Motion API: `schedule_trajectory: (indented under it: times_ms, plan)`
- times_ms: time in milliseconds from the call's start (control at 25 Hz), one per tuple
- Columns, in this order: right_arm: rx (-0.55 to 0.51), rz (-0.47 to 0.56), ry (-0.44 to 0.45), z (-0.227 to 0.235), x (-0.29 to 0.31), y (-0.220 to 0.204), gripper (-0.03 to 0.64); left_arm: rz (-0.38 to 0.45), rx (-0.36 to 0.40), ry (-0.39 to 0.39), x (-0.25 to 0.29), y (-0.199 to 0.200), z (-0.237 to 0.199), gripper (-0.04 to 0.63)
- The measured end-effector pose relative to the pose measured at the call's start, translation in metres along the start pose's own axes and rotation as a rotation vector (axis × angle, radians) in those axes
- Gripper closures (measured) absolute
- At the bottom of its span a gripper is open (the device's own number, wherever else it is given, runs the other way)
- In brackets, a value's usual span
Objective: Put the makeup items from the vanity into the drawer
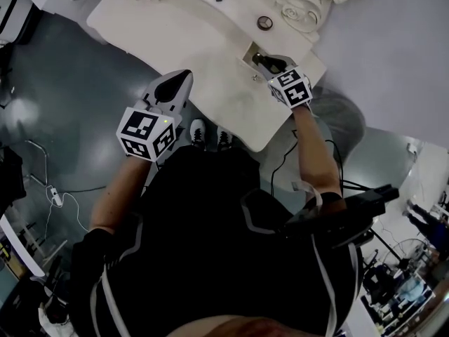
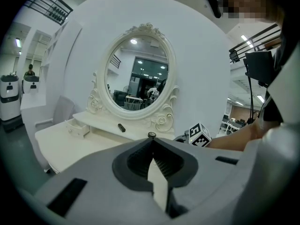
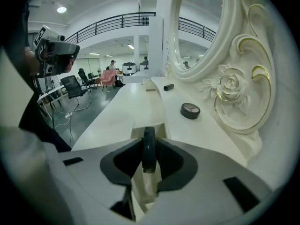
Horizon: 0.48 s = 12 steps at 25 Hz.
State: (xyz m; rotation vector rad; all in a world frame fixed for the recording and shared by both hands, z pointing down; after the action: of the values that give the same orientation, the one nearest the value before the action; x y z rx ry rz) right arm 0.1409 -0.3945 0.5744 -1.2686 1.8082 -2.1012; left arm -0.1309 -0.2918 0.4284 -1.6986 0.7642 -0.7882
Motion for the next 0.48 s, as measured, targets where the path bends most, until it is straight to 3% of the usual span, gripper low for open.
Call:
schedule_trajectory:
  times_ms: [480]
  plan:
    - [0.007, -0.051, 0.004, 0.0019, 0.0084, -0.0080, 0.522, -0.010, -0.006, 0.012, 0.0045, -0.0015, -0.0037, 0.591]
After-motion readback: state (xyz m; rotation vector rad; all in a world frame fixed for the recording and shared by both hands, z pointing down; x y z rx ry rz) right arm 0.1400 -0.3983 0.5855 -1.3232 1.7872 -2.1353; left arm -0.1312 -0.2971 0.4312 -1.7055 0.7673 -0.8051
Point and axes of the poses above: the fingertips, and each gripper's own axes: x forward along the fingers, z to its right, y out of its top, the point moved 8 cm from there along -x, backward along the fingers, and after that the axes turned 14 degrees about z, right-handed, at the moved point
